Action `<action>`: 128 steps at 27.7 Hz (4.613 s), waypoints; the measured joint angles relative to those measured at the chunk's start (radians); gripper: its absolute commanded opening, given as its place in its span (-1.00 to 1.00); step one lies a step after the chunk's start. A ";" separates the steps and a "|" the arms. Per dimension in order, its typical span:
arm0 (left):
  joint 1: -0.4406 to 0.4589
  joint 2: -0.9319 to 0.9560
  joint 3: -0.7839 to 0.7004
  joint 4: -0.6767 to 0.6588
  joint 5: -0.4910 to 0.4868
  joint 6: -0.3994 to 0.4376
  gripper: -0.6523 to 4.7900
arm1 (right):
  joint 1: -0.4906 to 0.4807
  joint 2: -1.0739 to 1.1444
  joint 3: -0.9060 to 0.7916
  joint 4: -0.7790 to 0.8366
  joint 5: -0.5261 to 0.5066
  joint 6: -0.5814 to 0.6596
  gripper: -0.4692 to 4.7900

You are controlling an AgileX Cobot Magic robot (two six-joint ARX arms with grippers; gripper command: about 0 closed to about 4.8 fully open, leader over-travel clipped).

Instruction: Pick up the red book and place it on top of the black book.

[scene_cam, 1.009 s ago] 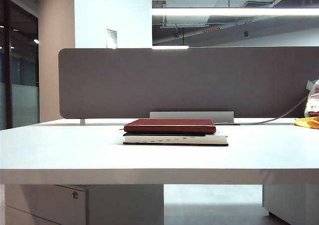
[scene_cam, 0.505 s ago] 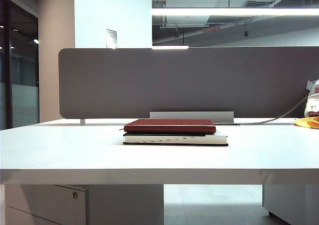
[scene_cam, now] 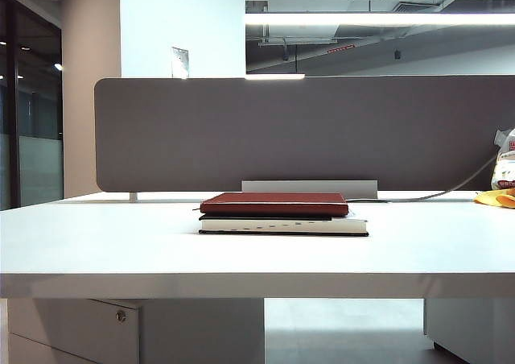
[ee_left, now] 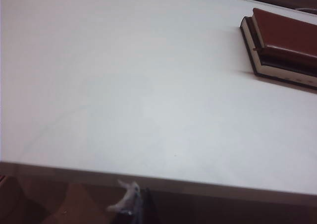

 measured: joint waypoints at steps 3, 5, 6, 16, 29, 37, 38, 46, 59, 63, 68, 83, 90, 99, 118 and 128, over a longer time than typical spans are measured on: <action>0.000 0.000 0.000 0.000 0.000 0.007 -0.78 | 0.000 0.000 0.000 0.000 0.000 0.000 -0.84; 0.000 0.000 0.000 0.000 0.000 0.030 -0.78 | 0.000 0.000 0.000 0.000 0.000 0.000 -0.84; 0.000 0.000 0.000 -0.001 0.000 0.044 -0.78 | 0.000 0.000 0.000 0.000 0.000 0.000 -0.84; 0.000 0.000 0.000 -0.064 -0.065 0.130 -0.78 | 0.000 0.000 0.000 0.000 0.000 0.000 -0.84; 0.000 0.000 0.000 -0.064 -0.087 0.133 -0.78 | -0.001 0.000 0.000 0.000 0.000 0.000 -0.84; 0.000 0.000 0.000 -0.064 -0.087 0.133 -0.78 | -0.001 0.000 0.000 0.000 0.000 0.000 -0.84; 0.000 0.000 0.000 -0.064 -0.087 0.133 -0.78 | -0.001 0.000 0.000 0.000 0.000 0.000 -0.84; 0.000 0.000 0.000 -0.064 -0.087 0.133 -0.78 | -0.001 0.000 0.000 0.000 0.001 0.000 -0.84; 0.111 -0.126 0.000 -0.064 -0.058 0.133 -0.78 | -0.001 0.000 0.000 0.000 0.001 0.000 -0.84; 0.214 -0.182 0.000 -0.065 -0.051 0.133 -0.78 | -0.001 0.000 0.000 0.000 0.001 0.000 -0.84; 0.259 -0.207 0.001 -0.065 -0.050 0.133 -0.78 | -0.001 0.000 0.000 0.000 0.001 0.000 -0.84; 0.262 -0.224 0.001 -0.066 -0.049 0.133 -0.78 | -0.001 -0.002 0.000 0.000 0.000 0.000 -0.84; 0.262 -0.224 0.001 -0.066 -0.049 0.133 -0.78 | -0.001 -0.002 0.000 0.000 0.001 0.000 -0.84; 0.262 -0.224 0.001 -0.066 -0.049 0.133 -0.78 | -0.001 -0.002 0.000 0.000 0.001 0.000 -0.84; 0.262 -0.223 0.000 -0.015 0.147 0.309 -0.78 | -0.001 -0.002 0.000 0.000 0.000 0.000 -0.84; 0.262 -0.223 0.000 -0.015 0.150 0.315 -0.78 | -0.001 -0.002 0.000 0.000 0.001 0.000 -0.84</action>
